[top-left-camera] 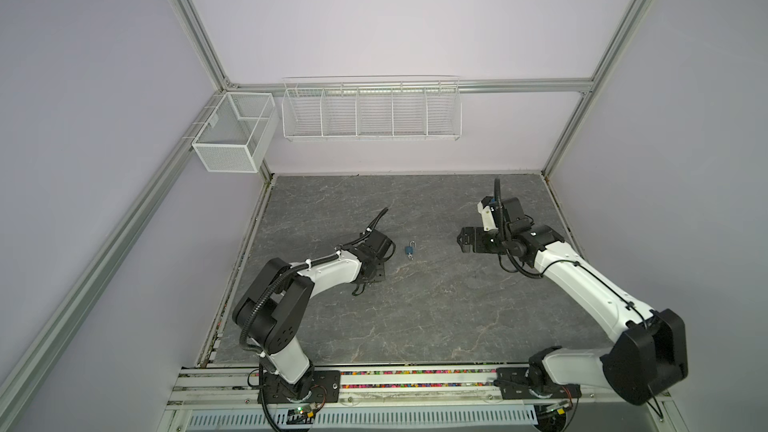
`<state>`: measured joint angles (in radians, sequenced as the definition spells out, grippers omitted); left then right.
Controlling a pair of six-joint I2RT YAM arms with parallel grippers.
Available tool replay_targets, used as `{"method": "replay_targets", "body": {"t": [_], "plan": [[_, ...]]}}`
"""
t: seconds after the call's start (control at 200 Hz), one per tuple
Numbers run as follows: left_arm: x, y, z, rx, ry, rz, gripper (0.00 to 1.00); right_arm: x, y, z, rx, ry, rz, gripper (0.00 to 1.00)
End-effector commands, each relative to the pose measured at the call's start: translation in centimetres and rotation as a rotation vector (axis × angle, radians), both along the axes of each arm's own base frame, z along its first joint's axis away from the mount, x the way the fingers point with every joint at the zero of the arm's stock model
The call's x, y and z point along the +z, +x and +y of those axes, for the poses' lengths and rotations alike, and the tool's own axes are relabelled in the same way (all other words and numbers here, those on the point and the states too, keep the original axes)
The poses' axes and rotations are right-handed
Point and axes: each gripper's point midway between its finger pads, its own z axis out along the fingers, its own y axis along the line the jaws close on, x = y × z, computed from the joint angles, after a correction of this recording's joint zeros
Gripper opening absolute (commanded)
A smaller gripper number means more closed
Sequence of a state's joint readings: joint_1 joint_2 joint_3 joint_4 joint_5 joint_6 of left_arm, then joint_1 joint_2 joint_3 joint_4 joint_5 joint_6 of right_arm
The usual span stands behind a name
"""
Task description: Unlock with the key
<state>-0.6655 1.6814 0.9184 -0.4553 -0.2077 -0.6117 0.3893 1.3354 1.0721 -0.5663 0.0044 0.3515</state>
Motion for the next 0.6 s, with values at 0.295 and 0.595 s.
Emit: {"method": "replay_targets", "body": {"t": [0.295, 0.595], "plan": [[6.3, 3.2, 2.4, 0.092, -0.039, -0.136, 0.87, -0.1, 4.0, -9.3, -0.289, -0.241, -0.166, 0.89], [15.8, 6.0, 23.4, 0.565, 0.377, -0.638, 1.0, -4.9, 5.8, -21.0, -0.615, -0.449, -0.363, 0.89]]}}
